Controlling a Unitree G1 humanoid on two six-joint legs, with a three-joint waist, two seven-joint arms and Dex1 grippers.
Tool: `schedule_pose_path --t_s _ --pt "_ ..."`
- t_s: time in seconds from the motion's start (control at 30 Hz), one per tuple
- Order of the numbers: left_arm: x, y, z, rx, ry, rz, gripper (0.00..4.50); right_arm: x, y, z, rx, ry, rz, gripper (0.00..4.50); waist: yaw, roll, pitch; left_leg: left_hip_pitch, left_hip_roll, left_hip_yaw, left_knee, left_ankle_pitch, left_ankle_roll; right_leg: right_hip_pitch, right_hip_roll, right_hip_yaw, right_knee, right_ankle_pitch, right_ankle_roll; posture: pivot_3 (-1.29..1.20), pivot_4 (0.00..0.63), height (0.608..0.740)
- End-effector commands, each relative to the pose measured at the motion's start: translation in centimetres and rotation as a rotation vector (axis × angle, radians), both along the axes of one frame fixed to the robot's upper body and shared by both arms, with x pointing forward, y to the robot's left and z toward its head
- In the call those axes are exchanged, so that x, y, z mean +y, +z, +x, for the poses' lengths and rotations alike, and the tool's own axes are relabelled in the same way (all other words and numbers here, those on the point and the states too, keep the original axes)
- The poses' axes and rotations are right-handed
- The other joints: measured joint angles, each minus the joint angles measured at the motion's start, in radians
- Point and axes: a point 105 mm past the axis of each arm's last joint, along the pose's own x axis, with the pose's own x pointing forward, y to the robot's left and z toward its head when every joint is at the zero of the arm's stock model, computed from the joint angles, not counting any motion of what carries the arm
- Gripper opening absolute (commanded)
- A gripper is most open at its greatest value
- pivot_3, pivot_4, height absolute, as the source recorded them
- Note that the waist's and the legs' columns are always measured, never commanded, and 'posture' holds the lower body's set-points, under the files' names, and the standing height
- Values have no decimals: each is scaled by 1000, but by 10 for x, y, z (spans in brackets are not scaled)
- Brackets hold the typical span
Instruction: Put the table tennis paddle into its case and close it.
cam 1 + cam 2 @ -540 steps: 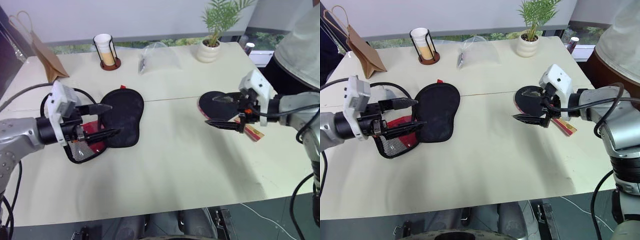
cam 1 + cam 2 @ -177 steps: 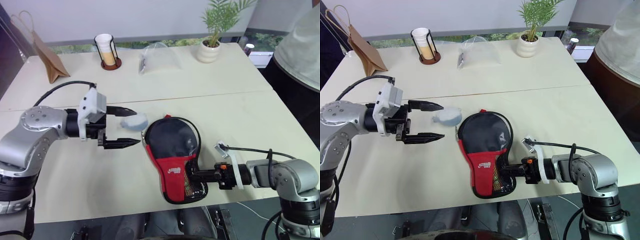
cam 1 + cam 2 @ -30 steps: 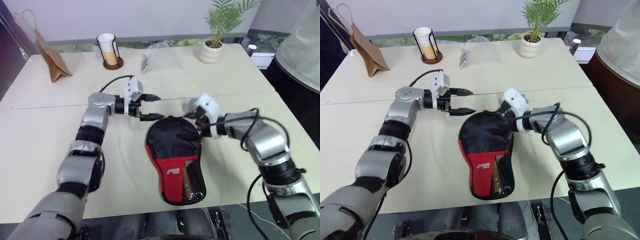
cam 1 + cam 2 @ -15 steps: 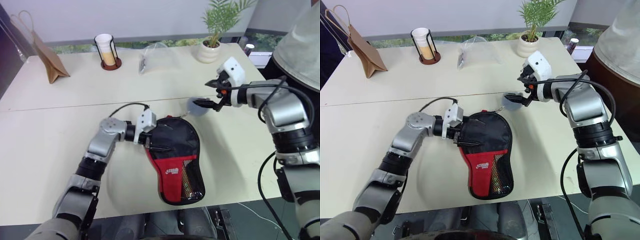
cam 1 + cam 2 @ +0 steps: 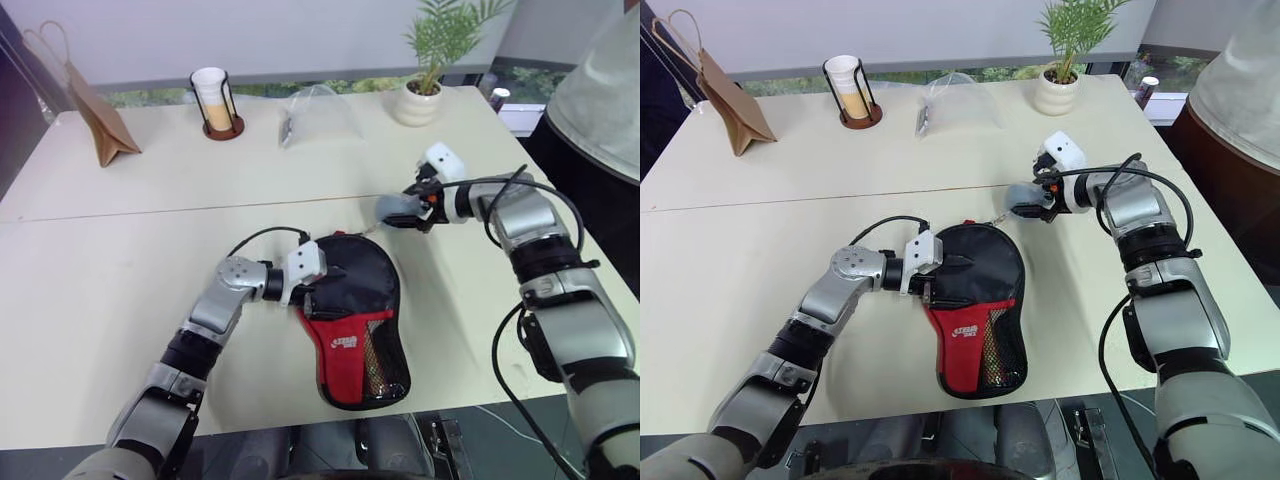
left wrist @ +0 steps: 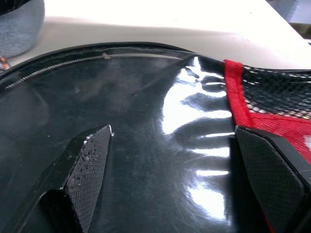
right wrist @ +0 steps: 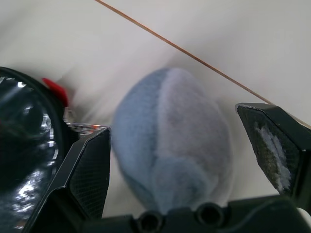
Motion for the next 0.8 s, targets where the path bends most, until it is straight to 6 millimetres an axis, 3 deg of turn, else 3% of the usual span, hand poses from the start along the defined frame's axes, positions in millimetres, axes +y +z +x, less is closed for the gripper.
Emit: schedule_pose_path --t_s 0.03,0.1,0.27,0.37,0.6,0.8 --pt "1 -3 1 -2 6 18 4262 4 11 6 -32 12 7 4240 0 0 0 0 0 0 0 0 0 0 0 0 0 0 0 0 150 740" --pt "1 -4 1 -4 9 22 4278 4 11 7 -27 13 14 3624 0 0 0 0 0 0 0 0 0 0 0 0 0 0 0 0 150 740" --pt "0 -7 2 4 12 35 4278 6 12 7 -25 28 8 1190 0 0 0 0 0 0 0 0 0 0 0 0 0 0 0 0 150 740" --pt "-1 -11 1 19 2 55 4278 3 14 7 -46 28 -14 144 1 1 0 1 0 0 0 0 0 0 0 0 0 0 0 0 150 740" --pt "-1 -16 -1 40 -13 84 4278 -15 4 -5 -150 57 -195 144 6 1 -1 1 -1 -1 0 0 0 1 0 0 0 0 0 0 150 740" --pt "-1 -17 0 45 -19 93 4278 -24 -8 -45 -182 113 -266 144 9 1 -1 2 -1 -1 0 0 0 3 0 0 0 0 0 0 150 740"
